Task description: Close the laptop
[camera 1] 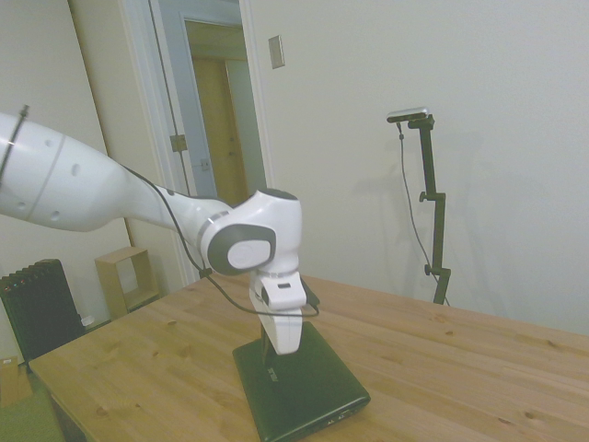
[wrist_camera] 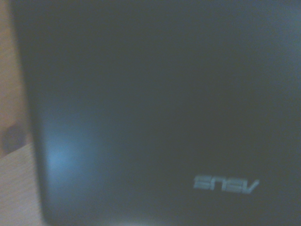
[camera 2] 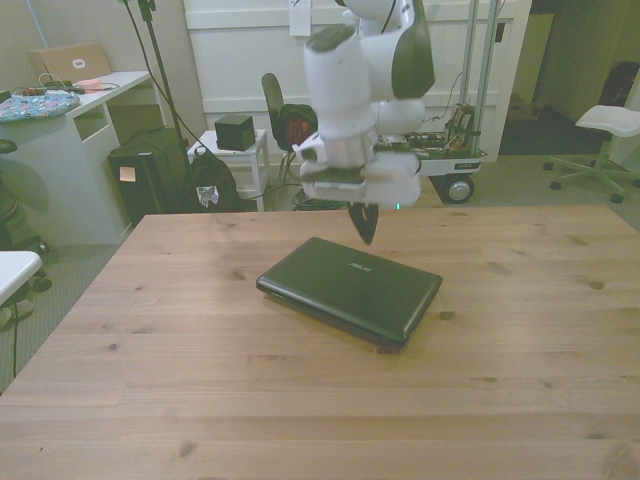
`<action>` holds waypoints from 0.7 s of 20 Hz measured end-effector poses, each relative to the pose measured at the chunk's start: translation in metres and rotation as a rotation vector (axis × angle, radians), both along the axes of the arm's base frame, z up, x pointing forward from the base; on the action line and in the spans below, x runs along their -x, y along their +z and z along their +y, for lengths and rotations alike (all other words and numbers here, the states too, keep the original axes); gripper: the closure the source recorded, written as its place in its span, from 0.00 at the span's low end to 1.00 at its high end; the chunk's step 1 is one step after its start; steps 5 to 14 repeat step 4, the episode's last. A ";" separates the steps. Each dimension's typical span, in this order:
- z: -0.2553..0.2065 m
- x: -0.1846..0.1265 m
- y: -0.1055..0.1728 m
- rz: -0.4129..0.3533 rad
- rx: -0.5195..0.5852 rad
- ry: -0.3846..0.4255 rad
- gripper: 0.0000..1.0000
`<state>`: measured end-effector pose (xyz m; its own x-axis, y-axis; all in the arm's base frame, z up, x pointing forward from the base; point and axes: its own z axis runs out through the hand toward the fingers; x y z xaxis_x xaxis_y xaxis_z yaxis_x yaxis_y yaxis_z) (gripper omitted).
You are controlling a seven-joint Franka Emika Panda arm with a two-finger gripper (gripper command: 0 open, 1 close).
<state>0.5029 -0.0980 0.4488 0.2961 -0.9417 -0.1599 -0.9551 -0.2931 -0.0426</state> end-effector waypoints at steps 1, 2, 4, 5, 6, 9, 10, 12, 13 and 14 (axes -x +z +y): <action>0.013 0.009 0.024 -0.018 -0.001 0.027 1.00; 0.027 0.020 0.045 -0.033 0.001 0.055 1.00; 0.056 0.041 0.071 -0.053 0.008 0.096 1.00; 0.056 0.041 0.071 -0.053 0.008 0.096 1.00; 0.056 0.041 0.071 -0.053 0.008 0.096 1.00; 0.056 0.041 0.071 -0.053 0.008 0.096 1.00; 0.056 0.041 0.071 -0.053 0.008 0.096 1.00; 0.056 0.041 0.071 -0.053 0.008 0.096 1.00; 0.056 0.041 0.071 -0.053 0.008 0.096 1.00; 0.056 0.041 0.071 -0.053 0.008 0.096 1.00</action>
